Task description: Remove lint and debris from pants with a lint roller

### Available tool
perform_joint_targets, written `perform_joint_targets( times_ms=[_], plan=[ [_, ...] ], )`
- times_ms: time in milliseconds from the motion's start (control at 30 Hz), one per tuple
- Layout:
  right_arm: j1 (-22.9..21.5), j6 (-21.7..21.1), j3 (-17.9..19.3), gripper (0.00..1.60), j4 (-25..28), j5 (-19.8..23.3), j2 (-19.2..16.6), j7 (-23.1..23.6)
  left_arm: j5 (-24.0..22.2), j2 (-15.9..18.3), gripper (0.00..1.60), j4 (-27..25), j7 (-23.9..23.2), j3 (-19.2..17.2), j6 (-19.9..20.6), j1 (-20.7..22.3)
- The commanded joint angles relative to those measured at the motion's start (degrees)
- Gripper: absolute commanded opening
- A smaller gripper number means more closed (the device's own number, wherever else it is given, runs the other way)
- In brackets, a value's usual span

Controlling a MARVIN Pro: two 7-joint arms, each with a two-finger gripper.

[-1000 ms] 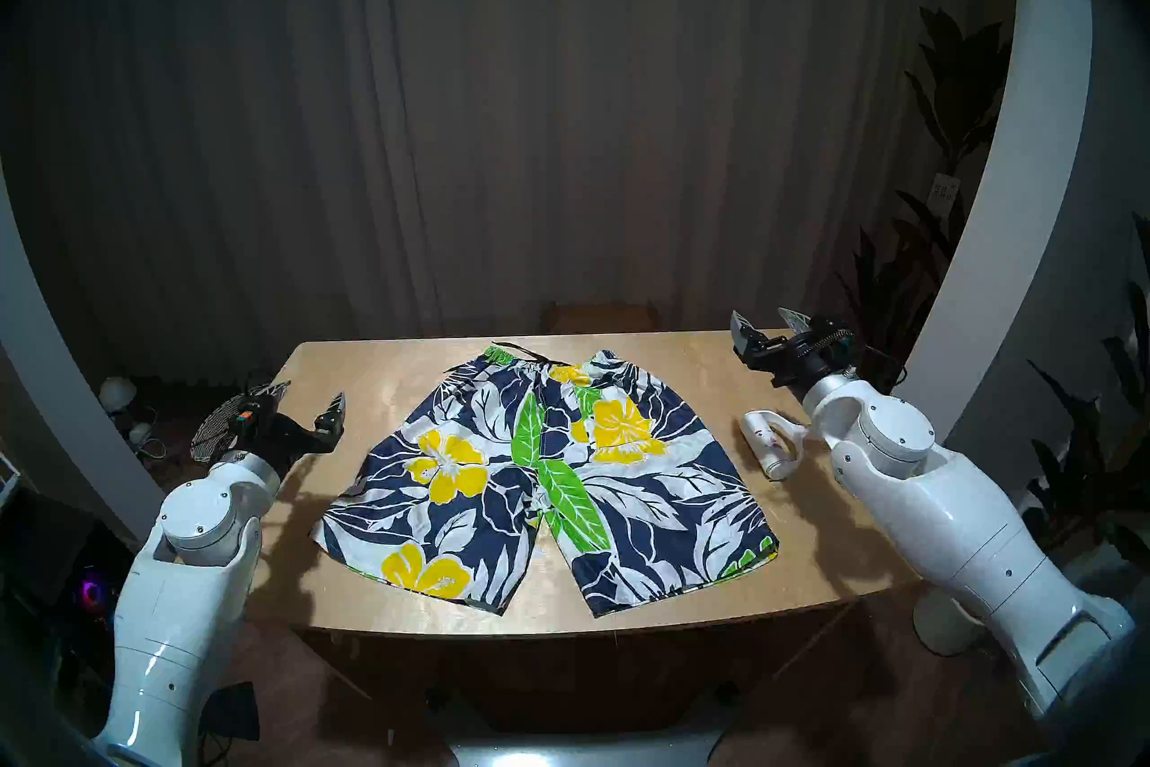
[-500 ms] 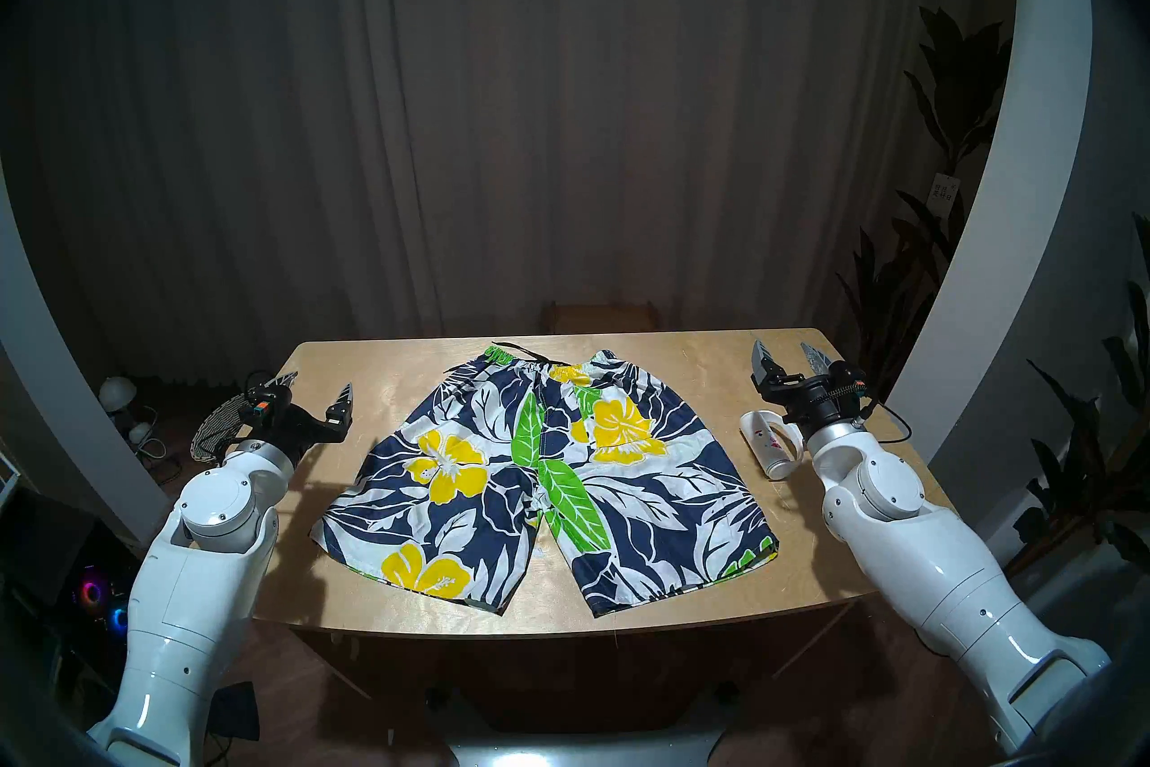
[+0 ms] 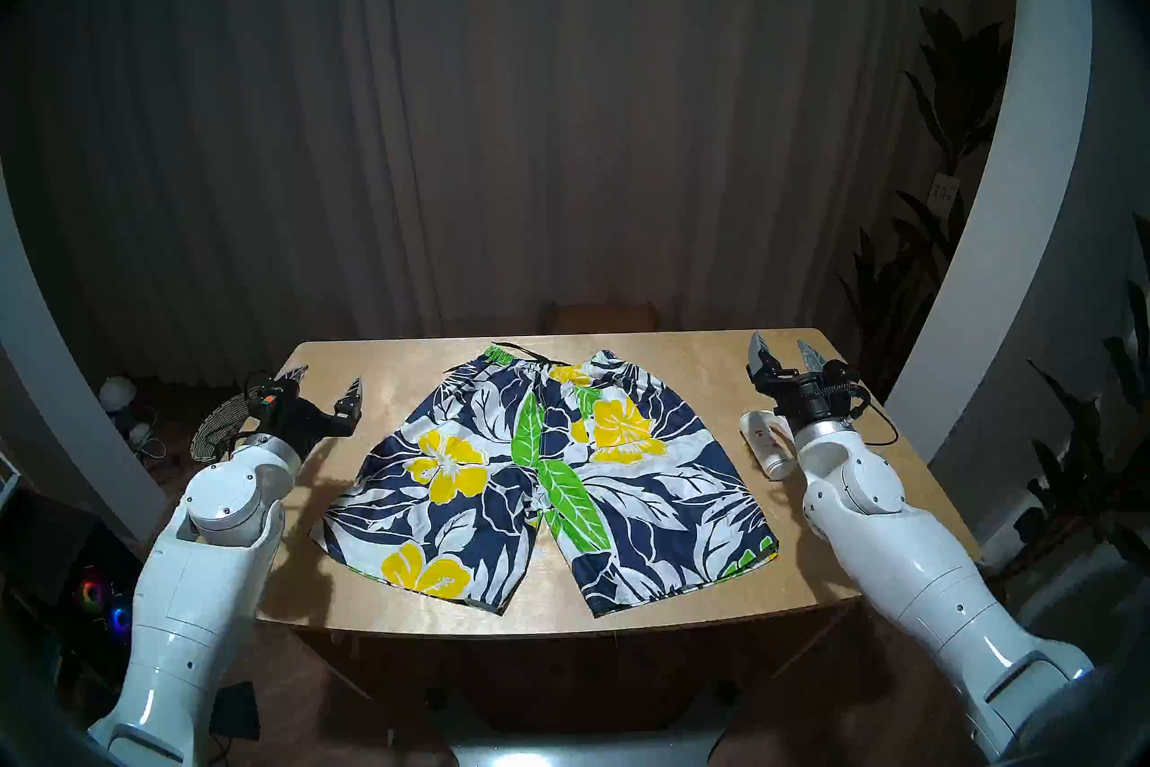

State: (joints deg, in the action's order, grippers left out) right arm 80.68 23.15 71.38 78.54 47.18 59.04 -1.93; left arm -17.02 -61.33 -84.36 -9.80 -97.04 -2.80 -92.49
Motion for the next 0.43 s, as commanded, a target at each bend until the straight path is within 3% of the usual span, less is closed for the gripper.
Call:
perform_joint_targets(
  times_ms=[0, 400],
  plan=[
    [-1.3, 1.3, 0.3, 1.60, 0.6, -0.4, 0.4, 0.2, 0.0, 0.4, 1.60, -0.9, 0.1, -0.3, -0.4, 1.6],
    [-1.3, 1.3, 0.5, 1.60, 0.5, -0.6, 0.6, 0.4, -0.1, 0.4, 1.60, -0.8, 0.1, -0.3, -0.4, 1.6]
  ],
)
